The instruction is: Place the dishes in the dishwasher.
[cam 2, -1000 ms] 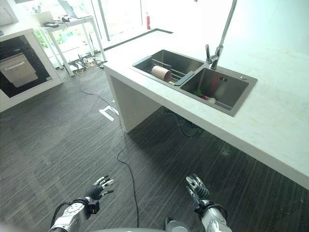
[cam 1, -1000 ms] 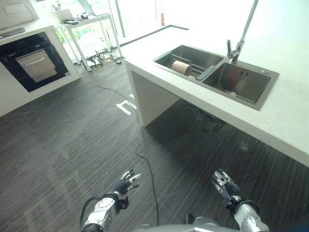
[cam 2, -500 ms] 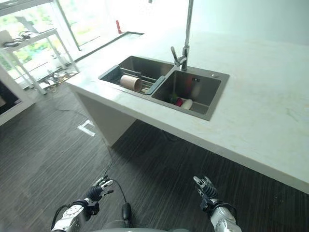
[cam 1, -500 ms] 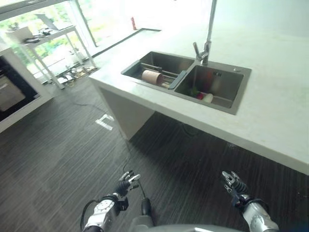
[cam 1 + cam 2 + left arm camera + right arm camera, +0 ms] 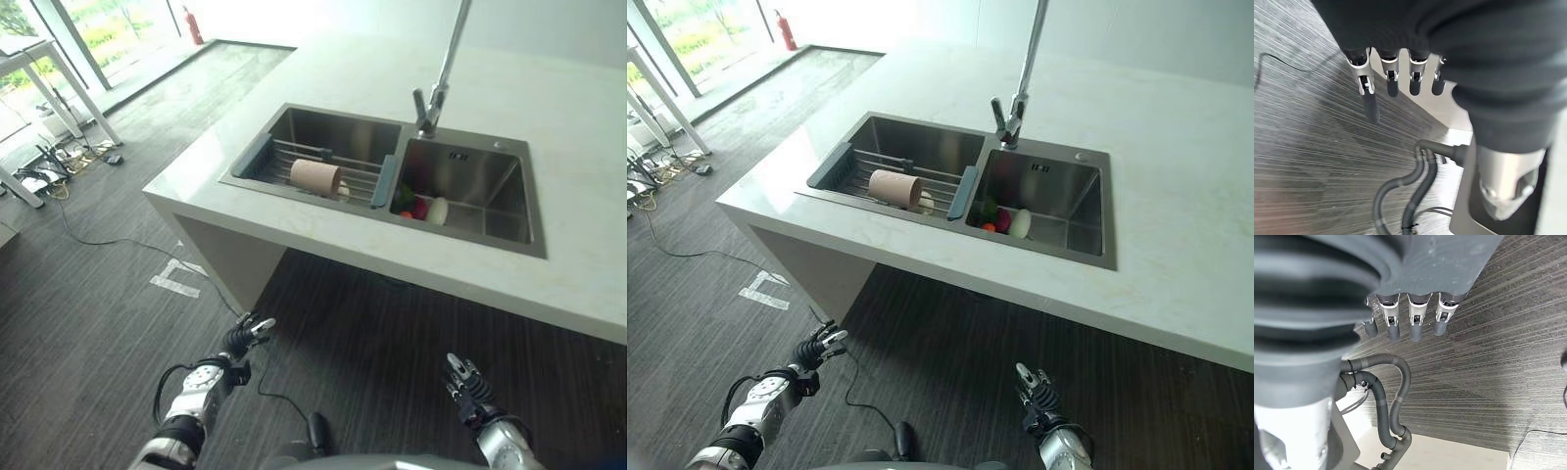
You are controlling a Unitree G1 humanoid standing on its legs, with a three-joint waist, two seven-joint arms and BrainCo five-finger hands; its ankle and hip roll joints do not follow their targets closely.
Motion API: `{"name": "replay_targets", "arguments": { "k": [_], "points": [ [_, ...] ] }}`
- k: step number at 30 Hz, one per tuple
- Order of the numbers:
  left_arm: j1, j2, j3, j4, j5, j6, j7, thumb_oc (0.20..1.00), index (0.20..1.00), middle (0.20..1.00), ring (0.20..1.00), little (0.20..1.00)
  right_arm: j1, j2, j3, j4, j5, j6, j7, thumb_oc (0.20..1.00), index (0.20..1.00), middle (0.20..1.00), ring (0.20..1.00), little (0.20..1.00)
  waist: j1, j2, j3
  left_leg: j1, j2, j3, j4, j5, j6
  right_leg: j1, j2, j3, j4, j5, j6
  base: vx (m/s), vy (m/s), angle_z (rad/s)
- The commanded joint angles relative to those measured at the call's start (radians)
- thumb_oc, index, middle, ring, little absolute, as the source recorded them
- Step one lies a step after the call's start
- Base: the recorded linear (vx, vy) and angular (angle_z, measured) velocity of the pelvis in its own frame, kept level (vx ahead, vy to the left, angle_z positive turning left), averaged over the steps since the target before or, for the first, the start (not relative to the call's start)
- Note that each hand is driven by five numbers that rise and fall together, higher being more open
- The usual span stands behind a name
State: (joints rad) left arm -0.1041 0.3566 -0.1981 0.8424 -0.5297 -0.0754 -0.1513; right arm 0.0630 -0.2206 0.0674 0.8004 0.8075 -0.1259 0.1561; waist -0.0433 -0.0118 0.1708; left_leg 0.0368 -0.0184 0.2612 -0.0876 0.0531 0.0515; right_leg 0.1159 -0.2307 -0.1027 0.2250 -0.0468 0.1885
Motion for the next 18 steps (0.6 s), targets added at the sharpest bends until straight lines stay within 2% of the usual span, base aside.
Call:
{"name": "replay_targets", "arguments": {
  "k": [1,3,5,6,7,9,11,12,13,15,16,18],
  "points": [
    [0.041,-0.004,0.015,-0.047,-0.024,-0.034,0.037,1.0,1.0,1.0,1.0,1.0,-0.033,-0.048,-0.012,-0.016,0.017,-0.048,0.01,1.0,1.0,1.0,1.0,1.0,0.034,0.019,-0.071,-0.046,0.072,-0.09,0.024,-0.035,-0.05,-0.021,0.061,-0.099,-0.046,-0.014,-0.018,0.07,0.043,-0.75],
    [0.051,0.0,0.017,-0.071,-0.027,-0.03,0.033,1.0,1.0,1.0,1.0,1.0,-0.027,-0.052,-0.006,-0.017,0.028,-0.046,0.01,1.0,1.0,1.0,1.0,1.0,0.038,0.016,-0.068,-0.037,0.072,-0.091,0.019,-0.031,-0.064,-0.045,0.115,-0.108,-0.127,-0.035,-0.051,0.08,-0.029,-0.78],
    [0.066,0.001,0.024,-0.109,-0.033,-0.027,0.045,1.0,1.0,1.0,1.0,1.0,-0.029,-0.066,0.004,-0.029,0.031,-0.04,0.022,1.0,1.0,1.0,1.0,1.0,0.051,0.001,-0.055,-0.03,0.067,-0.072,0.019,-0.03,-0.082,-0.08,0.118,-0.189,-0.226,0.03,-0.057,0.04,-0.126,-0.53],
    [0.077,0.003,0.031,-0.127,-0.038,-0.036,0.053,1.0,1.0,1.0,1.0,1.0,-0.046,-0.073,0.013,-0.031,0.037,-0.035,0.028,1.0,1.0,1.0,1.0,1.0,0.059,0.002,-0.04,-0.026,0.071,-0.056,0.021,-0.034,-0.084,-0.117,0.116,-0.211,-0.218,0.053,-0.056,-0.01,-0.19,-0.17],
    [0.084,0.004,0.041,-0.131,-0.041,-0.042,0.056,1.0,1.0,1.0,1.0,1.0,-0.064,-0.076,0.023,-0.029,0.043,-0.032,0.029,1.0,1.0,1.0,1.0,1.0,0.062,0.006,-0.024,-0.016,0.077,-0.042,0.026,-0.042,-0.082,-0.144,0.11,-0.21,-0.184,0.051,-0.058,0.0,-0.238,-0.18],
    [0.081,-0.005,0.047,-0.112,-0.047,-0.045,0.051,1.0,1.0,1.0,1.0,1.0,-0.072,-0.074,0.025,-0.027,0.055,-0.037,0.012,1.0,1.0,1.0,1.0,1.0,0.05,0.005,-0.025,-0.009,0.07,-0.054,0.031,-0.05,-0.074,-0.136,0.134,-0.162,-0.195,0.046,-0.073,0.06,-0.232,-0.17],
    [0.087,-0.014,0.055,-0.109,-0.036,-0.037,0.03,1.0,1.0,1.0,1.0,1.0,-0.076,-0.077,0.025,-0.025,0.07,-0.049,0.001,1.0,1.0,1.0,1.0,1.0,0.056,0.002,-0.035,-0.002,0.079,-0.03,0.052,-0.061,-0.08,-0.107,0.13,-0.214,-0.217,0.041,-0.081,0.11,-0.191,0.22],
    [0.088,-0.023,0.047,-0.1,-0.015,-0.04,0.03,1.0,1.0,1.0,1.0,1.0,-0.077,-0.078,0.026,-0.027,0.069,-0.052,-0.008,1.0,1.0,1.0,1.0,1.0,0.048,0.002,-0.04,-0.002,0.082,-0.03,0.077,-0.073,-0.083,-0.094,0.139,-0.195,-0.229,0.036,-0.09,0.2,-0.264,0.3],
    [0.09,-0.041,0.033,-0.055,-0.009,-0.074,0.042,1.0,1.0,1.0,1.0,1.0,-0.084,-0.087,0.019,-0.023,0.068,-0.046,-0.006,1.0,1.0,1.0,1.0,1.0,0.036,-0.012,-0.043,-0.022,0.082,-0.035,0.218,-0.129,-0.089,-0.073,0.139,-0.179,-0.239,0.028,-0.109,0.18,-0.22,0.32],
    [0.093,-0.048,0.042,-0.038,-0.033,-0.083,0.04,1.0,1.0,1.0,1.0,1.0,-0.09,-0.093,0.023,-0.02,0.053,-0.042,0.0,1.0,1.0,1.0,1.0,1.0,0.031,-0.017,-0.041,-0.039,0.091,-0.03,0.304,-0.152,-0.09,-0.068,0.137,-0.172,-0.232,0.019,-0.123,0.13,-0.152,0.17],
    [0.091,-0.056,0.054,-0.022,-0.056,-0.087,0.034,1.0,1.0,1.0,1.0,1.0,-0.091,-0.097,0.026,-0.015,0.026,-0.044,-0.004,1.0,1.0,1.0,1.0,1.0,0.03,-0.021,-0.032,-0.078,0.11,-0.033,0.407,-0.132,-0.102,-0.055,0.137,-0.174,-0.224,0.012,-0.138,0.11,-0.103,-0.16],
    [0.095,-0.06,0.068,-0.027,-0.046,-0.079,0.017,1.0,1.0,1.0,1.0,1.0,-0.089,-0.107,0.021,-0.019,0.037,-0.04,-0.011,1.0,1.0,1.0,1.0,1.0,0.034,-0.015,-0.019,-0.101,0.119,-0.065,0.418,-0.113,-0.108,-0.039,0.141,-0.159,-0.215,0.004,-0.143,0.1,-0.026,-0.37]
  ]
}}
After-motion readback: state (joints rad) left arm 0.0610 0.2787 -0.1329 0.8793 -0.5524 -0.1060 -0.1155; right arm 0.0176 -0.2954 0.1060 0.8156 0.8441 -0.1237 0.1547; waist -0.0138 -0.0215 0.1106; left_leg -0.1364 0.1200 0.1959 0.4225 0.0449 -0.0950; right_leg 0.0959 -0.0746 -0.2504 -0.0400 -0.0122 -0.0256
